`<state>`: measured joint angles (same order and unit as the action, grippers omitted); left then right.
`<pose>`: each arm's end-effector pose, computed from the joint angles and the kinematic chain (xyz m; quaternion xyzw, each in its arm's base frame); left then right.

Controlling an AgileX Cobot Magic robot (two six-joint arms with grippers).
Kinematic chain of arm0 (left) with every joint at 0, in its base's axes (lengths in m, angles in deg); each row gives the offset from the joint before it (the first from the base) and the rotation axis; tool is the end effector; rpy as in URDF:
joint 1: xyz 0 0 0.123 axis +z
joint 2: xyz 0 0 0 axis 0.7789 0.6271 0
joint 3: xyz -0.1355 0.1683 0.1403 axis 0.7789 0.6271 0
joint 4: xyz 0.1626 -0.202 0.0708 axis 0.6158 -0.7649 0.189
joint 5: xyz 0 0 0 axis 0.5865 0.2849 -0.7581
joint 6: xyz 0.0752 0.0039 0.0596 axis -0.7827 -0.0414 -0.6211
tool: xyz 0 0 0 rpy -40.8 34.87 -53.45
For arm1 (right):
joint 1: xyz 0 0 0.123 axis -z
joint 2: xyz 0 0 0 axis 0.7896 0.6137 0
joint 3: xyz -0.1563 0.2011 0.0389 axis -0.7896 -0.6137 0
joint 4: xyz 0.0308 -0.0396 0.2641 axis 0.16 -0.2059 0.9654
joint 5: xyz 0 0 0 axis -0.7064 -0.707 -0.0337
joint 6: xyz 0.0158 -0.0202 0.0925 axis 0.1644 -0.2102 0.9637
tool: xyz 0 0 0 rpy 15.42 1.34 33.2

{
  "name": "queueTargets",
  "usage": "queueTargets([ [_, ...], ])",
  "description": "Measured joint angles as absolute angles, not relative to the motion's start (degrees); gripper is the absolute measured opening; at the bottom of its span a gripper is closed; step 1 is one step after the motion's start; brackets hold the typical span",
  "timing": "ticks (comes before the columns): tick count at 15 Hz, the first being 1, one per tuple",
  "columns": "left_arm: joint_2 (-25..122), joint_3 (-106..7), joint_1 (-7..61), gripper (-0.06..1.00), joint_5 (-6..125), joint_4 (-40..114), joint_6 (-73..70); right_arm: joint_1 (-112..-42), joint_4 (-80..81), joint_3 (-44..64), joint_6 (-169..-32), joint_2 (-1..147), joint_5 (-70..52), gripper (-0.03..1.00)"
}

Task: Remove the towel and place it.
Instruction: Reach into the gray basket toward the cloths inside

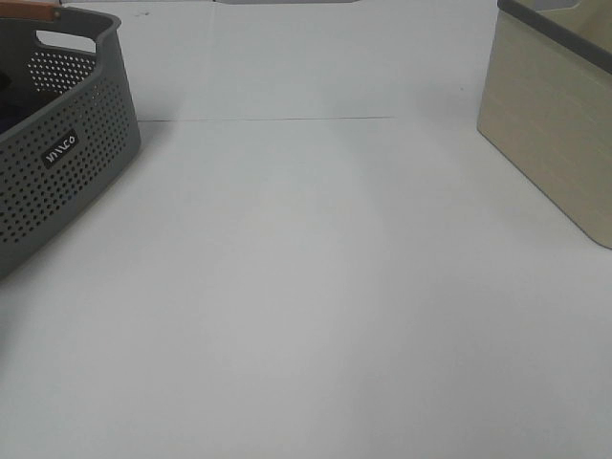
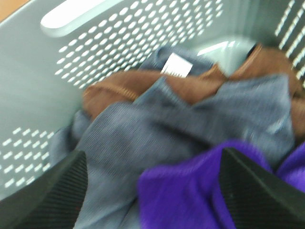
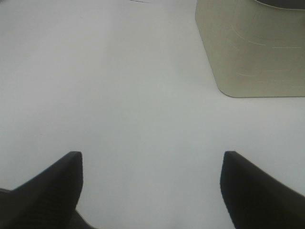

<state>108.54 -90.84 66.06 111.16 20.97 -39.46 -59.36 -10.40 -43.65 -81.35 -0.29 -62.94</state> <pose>0.5084 0.0947 0.1968 0.3674 0.8691 -0.0169 0.3308 0.0446 0.0012 0.2677 -0.0813 0.8696 -0.0107 0.4869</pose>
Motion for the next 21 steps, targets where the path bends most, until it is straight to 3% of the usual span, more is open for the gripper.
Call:
queueTargets([
  [15, 110.7, -90.8, 66.1, 0.7, 108.5, 23.0, -5.5, -59.4, -11.8, -43.6, -78.8, -0.3, -62.9, 0.71],
  [21, 110.1, -90.8, 65.1, 0.7, 108.5, 23.1, 22.5, -59.4, -12.8, -43.7, -77.3, -0.3, -62.9, 0.71],
])
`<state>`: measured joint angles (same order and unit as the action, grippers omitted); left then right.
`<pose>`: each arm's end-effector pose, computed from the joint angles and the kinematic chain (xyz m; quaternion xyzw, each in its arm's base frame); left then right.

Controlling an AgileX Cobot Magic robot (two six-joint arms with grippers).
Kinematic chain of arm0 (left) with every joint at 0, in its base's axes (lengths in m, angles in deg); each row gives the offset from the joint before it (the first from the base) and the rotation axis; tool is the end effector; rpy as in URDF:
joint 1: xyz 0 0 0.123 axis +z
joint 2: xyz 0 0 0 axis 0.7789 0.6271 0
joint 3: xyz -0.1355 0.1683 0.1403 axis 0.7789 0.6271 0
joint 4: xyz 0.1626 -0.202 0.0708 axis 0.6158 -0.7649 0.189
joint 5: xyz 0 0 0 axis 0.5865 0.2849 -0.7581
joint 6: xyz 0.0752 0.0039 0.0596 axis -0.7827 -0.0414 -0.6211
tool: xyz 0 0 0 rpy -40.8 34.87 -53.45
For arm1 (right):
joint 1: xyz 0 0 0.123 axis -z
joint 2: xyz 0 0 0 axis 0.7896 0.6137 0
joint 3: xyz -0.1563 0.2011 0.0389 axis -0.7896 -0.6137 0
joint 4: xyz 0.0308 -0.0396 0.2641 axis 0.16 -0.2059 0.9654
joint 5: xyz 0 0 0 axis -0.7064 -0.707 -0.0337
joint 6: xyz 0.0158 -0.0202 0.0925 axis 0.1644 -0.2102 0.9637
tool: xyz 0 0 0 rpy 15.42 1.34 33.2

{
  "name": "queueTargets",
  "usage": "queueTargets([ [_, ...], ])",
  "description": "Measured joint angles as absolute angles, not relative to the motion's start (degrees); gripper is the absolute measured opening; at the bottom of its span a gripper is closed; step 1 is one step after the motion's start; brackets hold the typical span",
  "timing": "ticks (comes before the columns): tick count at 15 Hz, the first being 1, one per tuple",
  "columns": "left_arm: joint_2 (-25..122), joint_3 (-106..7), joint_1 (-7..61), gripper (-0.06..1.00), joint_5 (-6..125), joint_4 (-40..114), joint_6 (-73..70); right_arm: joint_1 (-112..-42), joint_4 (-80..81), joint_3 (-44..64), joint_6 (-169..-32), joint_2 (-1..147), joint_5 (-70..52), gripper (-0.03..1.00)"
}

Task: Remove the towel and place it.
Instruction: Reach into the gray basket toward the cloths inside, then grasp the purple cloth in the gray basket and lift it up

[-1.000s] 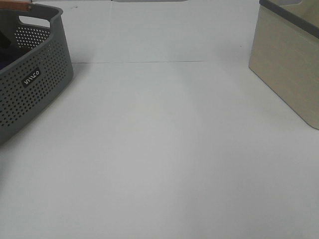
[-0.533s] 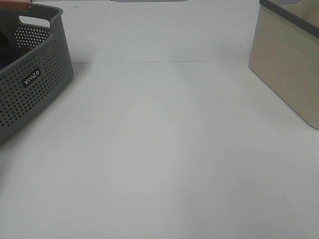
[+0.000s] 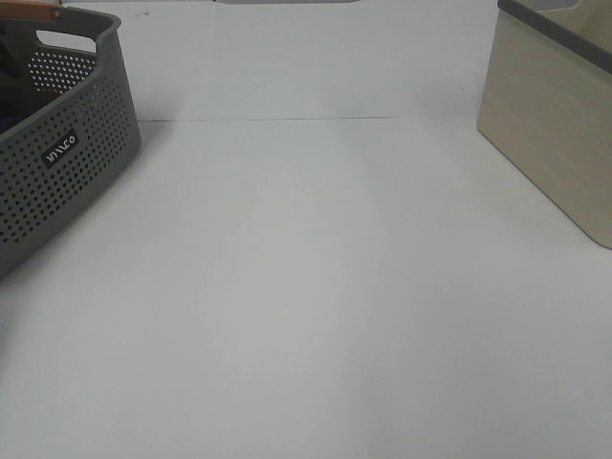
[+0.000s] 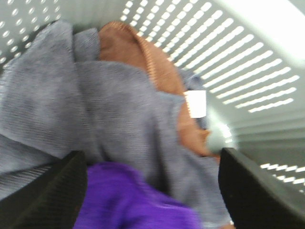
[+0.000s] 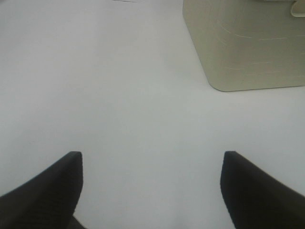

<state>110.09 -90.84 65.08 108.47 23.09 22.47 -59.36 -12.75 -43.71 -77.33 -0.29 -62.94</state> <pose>0.5145 0.0910 0.1832 -0.1261 0.9374 -0.1653 0.2796 0.0451 -0.0023 0.2676 -0.0499 0.8716 -0.0141 0.4875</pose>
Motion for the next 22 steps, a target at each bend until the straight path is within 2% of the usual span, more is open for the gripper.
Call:
queueTargets([
  [8, 107.6, -91.1, 62.8, 0.7, 109.7, 29.1, 43.7, -59.4, -12.8, -43.7, -77.3, -0.3, -62.9, 0.71],
  [16, 109.6, -91.1, 62.8, 0.7, 109.9, 34.0, 51.2, -59.4, -12.8, -43.7, -77.3, -0.3, -62.9, 0.71],
  [19, 111.3, -91.1, 62.8, 0.62, 109.5, 34.3, 51.8, -59.4, -12.8, -43.7, -77.3, -0.3, -62.9, 0.71],
  [21, 111.4, -91.1, 62.8, 0.45, 108.8, 34.3, 51.8, -59.4, -12.8, -43.7, -77.3, -0.3, -62.9, 0.71],
  [22, 111.4, -91.1, 62.8, 0.33, 108.6, 34.3, 51.5, -59.4, -12.8, -43.7, -77.3, -0.3, -62.9, 0.71],
])
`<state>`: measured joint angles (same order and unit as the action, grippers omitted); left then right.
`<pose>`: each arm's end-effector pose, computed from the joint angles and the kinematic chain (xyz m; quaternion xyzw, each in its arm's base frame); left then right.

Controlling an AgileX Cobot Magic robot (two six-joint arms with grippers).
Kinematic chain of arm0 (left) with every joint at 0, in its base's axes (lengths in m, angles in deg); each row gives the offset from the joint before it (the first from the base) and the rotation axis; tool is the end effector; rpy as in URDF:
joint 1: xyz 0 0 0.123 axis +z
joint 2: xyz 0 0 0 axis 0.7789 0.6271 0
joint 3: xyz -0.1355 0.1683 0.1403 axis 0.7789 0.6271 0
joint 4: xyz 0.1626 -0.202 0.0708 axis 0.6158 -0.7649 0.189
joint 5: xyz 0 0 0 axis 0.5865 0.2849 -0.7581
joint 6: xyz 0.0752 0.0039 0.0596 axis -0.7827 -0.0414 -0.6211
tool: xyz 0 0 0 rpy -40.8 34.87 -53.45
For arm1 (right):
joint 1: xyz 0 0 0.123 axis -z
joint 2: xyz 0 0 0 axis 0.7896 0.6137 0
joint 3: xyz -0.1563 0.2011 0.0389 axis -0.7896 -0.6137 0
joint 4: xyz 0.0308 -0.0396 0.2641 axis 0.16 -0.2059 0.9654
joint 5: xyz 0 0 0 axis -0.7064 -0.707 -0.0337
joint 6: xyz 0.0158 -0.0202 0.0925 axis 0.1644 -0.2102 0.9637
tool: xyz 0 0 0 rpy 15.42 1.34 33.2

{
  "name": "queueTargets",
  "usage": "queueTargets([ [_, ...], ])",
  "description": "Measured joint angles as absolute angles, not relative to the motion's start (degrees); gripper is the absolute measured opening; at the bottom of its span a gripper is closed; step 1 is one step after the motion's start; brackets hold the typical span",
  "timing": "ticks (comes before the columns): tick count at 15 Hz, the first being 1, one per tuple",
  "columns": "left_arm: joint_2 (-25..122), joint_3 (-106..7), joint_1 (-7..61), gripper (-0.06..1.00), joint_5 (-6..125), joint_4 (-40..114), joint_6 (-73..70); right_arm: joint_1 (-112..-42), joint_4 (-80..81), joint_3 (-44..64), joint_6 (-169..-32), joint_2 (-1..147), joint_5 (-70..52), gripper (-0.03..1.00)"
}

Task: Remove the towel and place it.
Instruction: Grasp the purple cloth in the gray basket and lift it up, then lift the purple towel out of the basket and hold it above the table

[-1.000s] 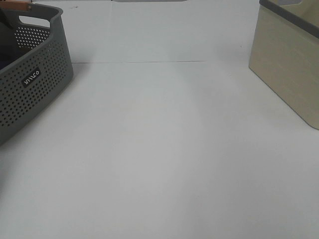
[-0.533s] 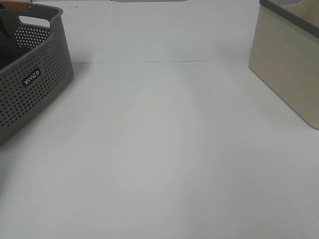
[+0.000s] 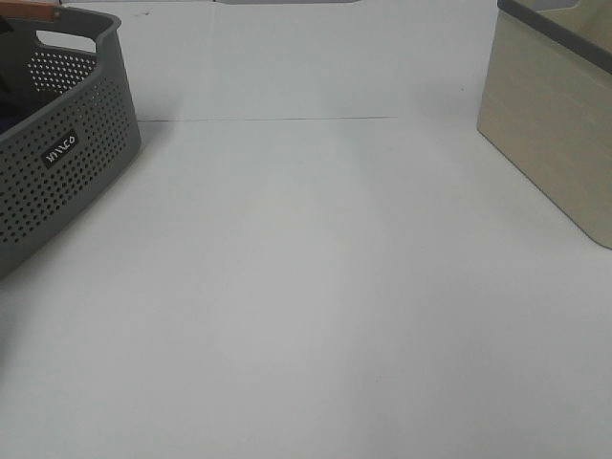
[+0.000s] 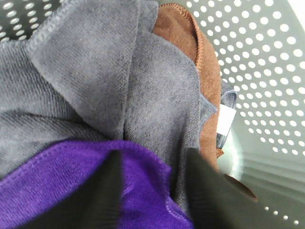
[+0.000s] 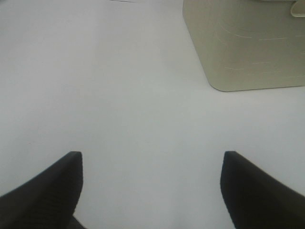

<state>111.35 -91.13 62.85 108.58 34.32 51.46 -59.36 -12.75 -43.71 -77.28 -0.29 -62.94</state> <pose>0.5154 0.0847 0.1678 -0.3102 0.9119 -0.1451 0.2262 0.0451 -0.0023 0.2676 -0.0496 0.8716 -0.0139 0.4875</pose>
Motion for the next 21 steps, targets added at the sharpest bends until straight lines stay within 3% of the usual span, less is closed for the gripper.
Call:
queueTargets([
  [2, 111.3, -91.1, 62.8, 0.05, 108.8, 34.4, 48.6, -59.4, -12.8, -43.7, -77.3, -0.3, -62.9, 0.71],
  [3, 111.3, -91.1, 62.8, 0.0, 109.0, 34.4, 46.3, -59.4, -12.8, -43.7, -77.3, -0.3, -62.9, 0.71],
  [7, 111.1, -91.1, 62.8, 0.0, 109.0, 32.9, 44.0, -59.4, -12.8, -43.7, -77.3, -0.3, -62.9, 0.71],
  [15, 95.1, -91.1, 62.6, 0.0, 104.9, 29.7, 36.7, -59.4, -12.8, -43.7, -77.3, -0.3, -62.9, 0.71],
  [21, 79.1, -91.1, 55.6, 0.0, 100.0, 26.9, 30.2, -59.4, -12.8, -43.7, -77.3, -0.3, -62.9, 0.71],
])
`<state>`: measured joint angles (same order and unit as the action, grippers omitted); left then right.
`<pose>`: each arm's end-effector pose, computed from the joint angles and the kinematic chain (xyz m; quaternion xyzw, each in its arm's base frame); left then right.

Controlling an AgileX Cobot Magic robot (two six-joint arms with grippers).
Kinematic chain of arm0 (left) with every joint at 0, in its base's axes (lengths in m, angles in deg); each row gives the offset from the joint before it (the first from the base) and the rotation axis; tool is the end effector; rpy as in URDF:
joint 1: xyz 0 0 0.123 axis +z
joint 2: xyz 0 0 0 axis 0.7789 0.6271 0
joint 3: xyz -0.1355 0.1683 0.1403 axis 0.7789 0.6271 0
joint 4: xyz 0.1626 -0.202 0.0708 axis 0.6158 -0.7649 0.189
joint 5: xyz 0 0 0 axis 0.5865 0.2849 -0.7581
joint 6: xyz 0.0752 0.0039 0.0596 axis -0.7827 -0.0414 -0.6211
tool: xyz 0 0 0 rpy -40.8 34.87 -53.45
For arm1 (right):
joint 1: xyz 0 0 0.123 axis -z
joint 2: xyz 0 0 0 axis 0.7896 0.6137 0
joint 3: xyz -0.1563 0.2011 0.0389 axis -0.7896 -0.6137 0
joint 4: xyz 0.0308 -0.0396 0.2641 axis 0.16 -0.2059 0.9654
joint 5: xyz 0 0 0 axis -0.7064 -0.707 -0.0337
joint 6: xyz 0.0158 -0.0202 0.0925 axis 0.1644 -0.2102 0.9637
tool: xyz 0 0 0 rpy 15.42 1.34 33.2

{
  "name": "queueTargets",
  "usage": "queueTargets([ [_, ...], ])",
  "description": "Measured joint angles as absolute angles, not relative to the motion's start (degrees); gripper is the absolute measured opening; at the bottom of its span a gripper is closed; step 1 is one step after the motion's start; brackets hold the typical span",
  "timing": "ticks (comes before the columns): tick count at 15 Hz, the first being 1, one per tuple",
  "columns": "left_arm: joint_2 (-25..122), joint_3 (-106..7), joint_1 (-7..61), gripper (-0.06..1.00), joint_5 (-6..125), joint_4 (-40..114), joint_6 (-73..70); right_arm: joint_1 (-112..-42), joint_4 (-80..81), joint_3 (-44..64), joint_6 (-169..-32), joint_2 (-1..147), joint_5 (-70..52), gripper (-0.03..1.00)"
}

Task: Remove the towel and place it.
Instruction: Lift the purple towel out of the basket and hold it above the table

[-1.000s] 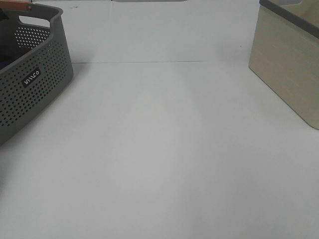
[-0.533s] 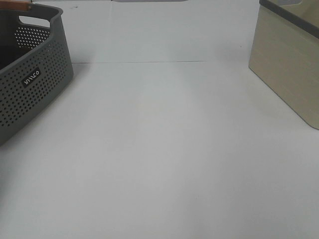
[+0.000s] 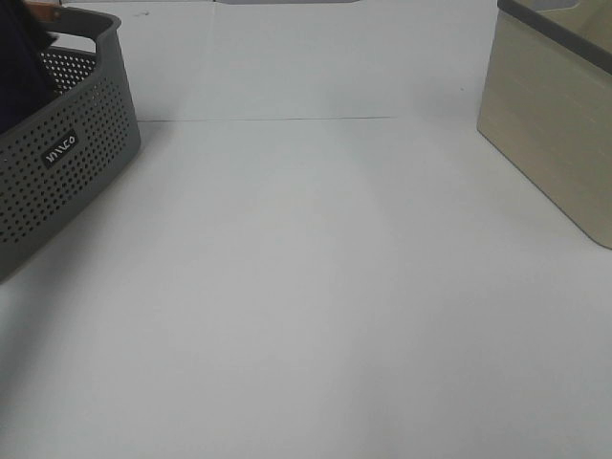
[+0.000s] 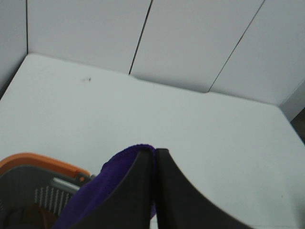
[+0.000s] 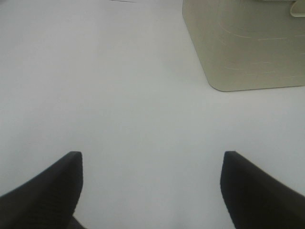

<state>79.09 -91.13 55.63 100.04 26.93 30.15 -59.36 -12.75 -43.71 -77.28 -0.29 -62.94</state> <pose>0.4235 0.0060 0.4547 -0.0572 0.8090 -0.1693 0.5600 0.0451 -0.0023 0.2676 -0.0496 0.8716 -0.0139 0.4875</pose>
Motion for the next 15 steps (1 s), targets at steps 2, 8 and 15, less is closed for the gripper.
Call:
queueTargets([
  [2, 76.1, -91.1, 54.0, 0.0, 97.6, 26.9, 30.1, -59.4, -12.8, -43.7, -77.3, -0.3, -62.9, 0.71],
  [8, 71.7, -91.2, 43.1, 0.0, 86.6, 26.9, 29.9, -59.4, -12.9, -43.7, -77.3, -0.3, -62.9, 0.71],
  [15, 71.7, -91.2, 33.1, 0.0, 77.9, 26.9, 26.0, -59.4, -12.8, -43.7, -77.3, -0.3, -62.5, 0.71],
])
